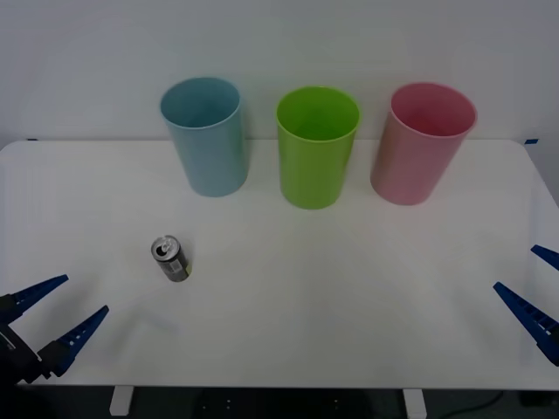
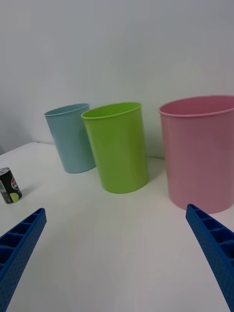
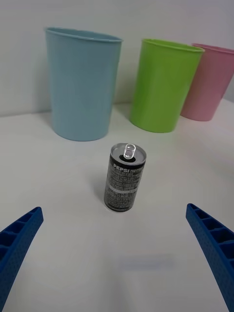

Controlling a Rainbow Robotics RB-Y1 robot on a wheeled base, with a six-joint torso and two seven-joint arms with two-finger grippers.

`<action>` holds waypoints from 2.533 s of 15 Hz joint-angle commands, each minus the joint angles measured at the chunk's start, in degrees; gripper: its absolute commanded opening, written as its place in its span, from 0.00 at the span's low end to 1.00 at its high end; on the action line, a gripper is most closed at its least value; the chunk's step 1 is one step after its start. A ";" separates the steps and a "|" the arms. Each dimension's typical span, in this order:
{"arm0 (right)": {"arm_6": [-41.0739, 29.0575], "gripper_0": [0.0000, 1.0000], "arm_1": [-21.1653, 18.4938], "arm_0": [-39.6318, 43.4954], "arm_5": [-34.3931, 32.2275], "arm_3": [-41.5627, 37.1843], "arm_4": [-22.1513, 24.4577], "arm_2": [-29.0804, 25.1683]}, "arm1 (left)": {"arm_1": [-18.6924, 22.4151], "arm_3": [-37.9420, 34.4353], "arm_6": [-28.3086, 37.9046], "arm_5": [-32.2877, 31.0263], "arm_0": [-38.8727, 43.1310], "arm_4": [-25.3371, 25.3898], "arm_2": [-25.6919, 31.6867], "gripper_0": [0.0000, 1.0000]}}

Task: Grasp the object on the table and drop it into the matching bin: aluminum can to the light blue bin, PET bottle to the pink bin.

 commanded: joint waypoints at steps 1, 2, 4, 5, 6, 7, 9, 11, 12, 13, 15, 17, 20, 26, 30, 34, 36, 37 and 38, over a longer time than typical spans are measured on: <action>0.00 1.00 0.00 0.00 0.00 0.00 0.00 0.00 | -0.01 5.02 -5.24 0.58 -2.70 0.68 -1.81 1.00; 0.00 1.00 0.00 0.00 0.00 0.00 0.00 0.00 | 0.08 6.52 -7.52 1.02 -3.67 0.86 -2.52 1.00; 0.00 1.00 0.00 0.00 0.00 0.00 0.00 0.00 | 0.08 8.36 -9.37 1.46 -4.63 1.48 -4.01 1.00; 0.00 1.00 0.00 0.00 0.00 0.00 0.00 0.00 | -0.01 9.33 -9.81 1.81 -5.34 1.48 -4.71 1.00; 0.00 1.00 0.00 0.00 0.00 0.00 0.00 0.00 | -0.01 10.30 -10.07 2.07 -5.86 2.00 -5.59 1.00; 0.00 1.00 0.00 0.00 0.00 0.00 0.00 0.00 | -0.01 10.82 -10.42 2.42 -6.39 2.35 -6.30 1.00; 0.00 1.00 0.00 0.00 0.00 0.00 0.00 0.00 | -0.62 12.05 -11.48 3.39 -7.62 2.88 -7.61 1.00; 0.00 1.00 0.00 0.00 0.00 0.00 0.00 0.00 | -2.21 12.49 -14.82 4.97 -8.24 2.97 -7.88 1.00; 0.00 1.00 0.00 0.00 0.00 0.00 0.00 0.00 | -3.08 12.49 -15.43 6.20 -8.59 2.88 -8.49 1.00; 0.00 1.00 0.00 0.00 0.00 0.00 0.00 0.00 | -3.61 12.49 -15.96 6.73 -8.85 2.88 -8.84 1.00; 0.00 1.00 0.00 0.00 0.00 0.00 0.00 0.00 | -4.23 12.49 -16.75 7.87 -9.03 2.79 -9.90 1.00; 0.00 1.00 0.00 0.00 0.00 0.00 0.00 0.00 | -4.23 12.49 -17.46 10.95 -9.64 2.88 -12.01 1.00; 0.00 1.00 0.00 0.00 0.00 0.00 0.00 0.00 | -4.23 13.11 -18.07 13.32 -10.87 3.32 -13.94 1.00; 0.00 1.00 0.00 0.00 0.00 0.00 0.00 0.00 | -5.37 19.44 -20.18 13.59 -16.23 3.67 -14.73 1.00; 0.00 1.00 0.00 0.00 0.00 0.00 0.00 0.00 | -6.78 22.60 -21.23 13.67 -19.13 2.88 -14.82 1.00; 0.00 1.00 0.00 0.00 0.00 0.00 0.00 0.00 | -8.89 23.13 -22.03 16.13 -20.63 1.21 -14.73 1.00; 0.00 1.00 0.00 0.00 0.00 0.00 0.00 0.00 | -9.32 25.77 -22.73 16.40 -22.56 1.21 -14.73 1.00; 0.00 1.00 0.00 0.00 0.00 0.00 0.00 0.00 | -9.32 27.17 -23.26 16.40 -23.62 1.12 -14.73 1.00; 0.00 1.00 0.00 0.00 0.00 0.00 0.00 0.00 | -9.32 27.79 -23.61 16.40 -24.14 1.12 -14.82 1.00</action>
